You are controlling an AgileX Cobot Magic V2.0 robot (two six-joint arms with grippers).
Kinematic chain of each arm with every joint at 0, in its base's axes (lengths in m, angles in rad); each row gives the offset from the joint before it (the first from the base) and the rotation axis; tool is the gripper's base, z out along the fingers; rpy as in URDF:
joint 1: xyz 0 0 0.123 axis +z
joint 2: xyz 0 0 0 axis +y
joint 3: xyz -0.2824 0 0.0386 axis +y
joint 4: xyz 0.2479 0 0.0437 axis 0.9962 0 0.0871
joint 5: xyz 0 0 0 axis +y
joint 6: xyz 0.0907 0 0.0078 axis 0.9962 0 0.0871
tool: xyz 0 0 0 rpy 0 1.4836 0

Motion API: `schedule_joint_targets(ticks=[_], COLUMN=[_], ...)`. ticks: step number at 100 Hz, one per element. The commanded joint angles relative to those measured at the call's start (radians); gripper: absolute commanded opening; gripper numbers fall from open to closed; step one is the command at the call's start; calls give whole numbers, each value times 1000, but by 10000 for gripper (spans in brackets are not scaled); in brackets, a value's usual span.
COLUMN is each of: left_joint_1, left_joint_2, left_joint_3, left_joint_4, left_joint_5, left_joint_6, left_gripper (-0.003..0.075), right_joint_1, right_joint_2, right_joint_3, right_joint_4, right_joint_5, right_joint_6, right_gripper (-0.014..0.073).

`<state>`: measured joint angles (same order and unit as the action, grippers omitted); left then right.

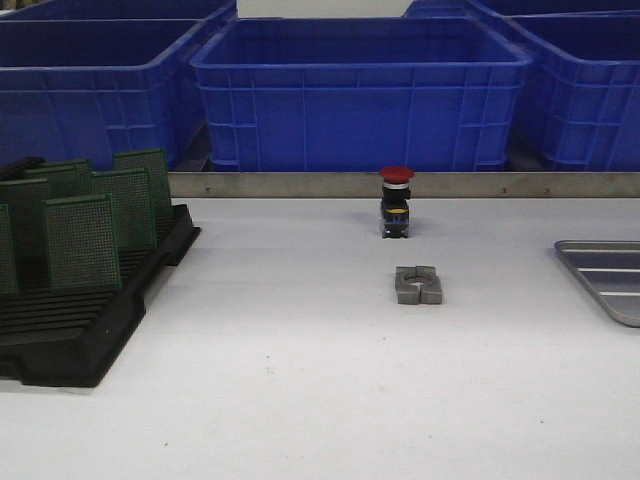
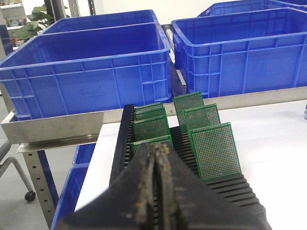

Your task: Place circuit board on tray

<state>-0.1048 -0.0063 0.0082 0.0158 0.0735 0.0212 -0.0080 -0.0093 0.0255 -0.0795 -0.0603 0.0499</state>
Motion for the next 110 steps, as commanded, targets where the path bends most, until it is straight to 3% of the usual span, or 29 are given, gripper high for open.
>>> schedule_joint_targets(ticks=[1,39,66,110], left_joint_1=[0,0,0,0], left_joint_2=[-34,-33,78,634], left_joint_3=[-1,-22,-202,-798], left_joint_4=[-6,-16,-103,-103], left_joint_5=[-91,-86,66,579], left_joint_6=[-8,-8,-8,-2], left_gripper=[-18,-18,-18,-18], right_joint_1=[2,2,2,2], right_joint_2=[-22,-22,-22,-22], right_joint_3=[-13,-13,-13,-13], right_joint_4=[-8,-8,-8,-8], right_joint_5=[-84,-84,-84,-84], right_joint_6=[1,1,1,1], right_gripper=[-69,-69,-69,-69])
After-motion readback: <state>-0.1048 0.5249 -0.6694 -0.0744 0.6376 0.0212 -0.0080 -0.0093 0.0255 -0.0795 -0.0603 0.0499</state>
